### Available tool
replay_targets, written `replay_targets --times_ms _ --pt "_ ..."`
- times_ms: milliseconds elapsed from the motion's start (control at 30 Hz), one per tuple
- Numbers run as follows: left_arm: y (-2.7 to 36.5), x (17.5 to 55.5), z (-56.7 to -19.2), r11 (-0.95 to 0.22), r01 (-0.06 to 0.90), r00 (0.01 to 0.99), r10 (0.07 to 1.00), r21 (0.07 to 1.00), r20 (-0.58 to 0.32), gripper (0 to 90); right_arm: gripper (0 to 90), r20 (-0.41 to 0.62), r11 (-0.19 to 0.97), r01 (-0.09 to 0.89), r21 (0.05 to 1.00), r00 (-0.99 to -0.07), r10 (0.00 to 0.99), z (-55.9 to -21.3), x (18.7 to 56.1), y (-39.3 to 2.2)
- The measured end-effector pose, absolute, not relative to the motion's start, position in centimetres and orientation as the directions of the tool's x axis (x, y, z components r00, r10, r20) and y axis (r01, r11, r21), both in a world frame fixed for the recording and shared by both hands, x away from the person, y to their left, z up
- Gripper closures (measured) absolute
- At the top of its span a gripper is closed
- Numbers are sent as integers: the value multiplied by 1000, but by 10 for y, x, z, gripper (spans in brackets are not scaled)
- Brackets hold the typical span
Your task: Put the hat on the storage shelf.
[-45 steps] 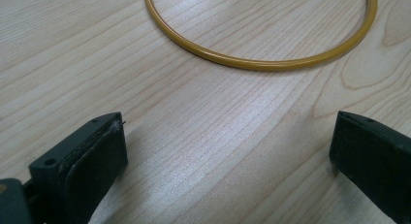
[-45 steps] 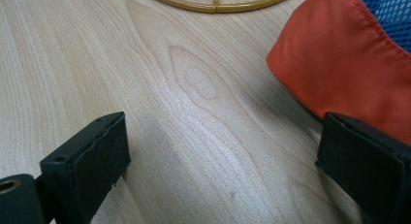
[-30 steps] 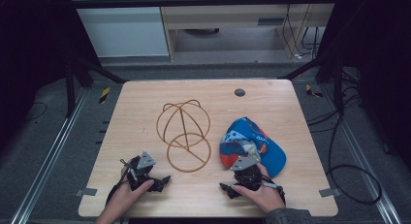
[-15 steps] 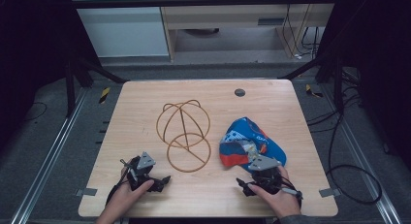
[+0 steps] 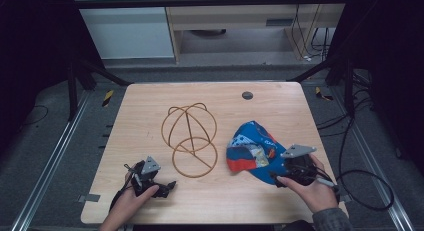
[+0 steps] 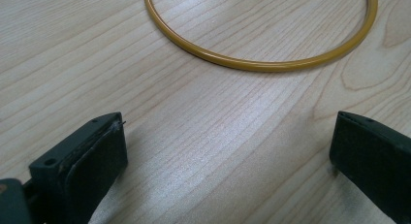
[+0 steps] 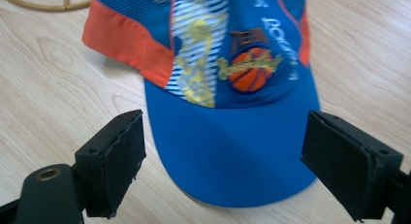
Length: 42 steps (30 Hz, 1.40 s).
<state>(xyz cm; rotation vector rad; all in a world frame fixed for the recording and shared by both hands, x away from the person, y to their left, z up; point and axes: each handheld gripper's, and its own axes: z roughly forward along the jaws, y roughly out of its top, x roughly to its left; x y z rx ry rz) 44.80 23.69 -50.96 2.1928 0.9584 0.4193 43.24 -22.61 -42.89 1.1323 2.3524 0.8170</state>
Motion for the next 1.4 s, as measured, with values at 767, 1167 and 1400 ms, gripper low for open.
replay_targets --times_ms 767,1167,1400 --pt "237 448 -510 -483 513 673 739 710 15 0 238 -114 651 600 464 -689 716 -376 496 -216" --pt "237 449 -509 -483 513 673 739 709 16 0 361 -99 694 569 442 -737 668 -374 506 -201" --pt "237 449 -509 -483 514 674 739 709 15 0 390 -89 704 569 426 -748 658 -384 521 -187"
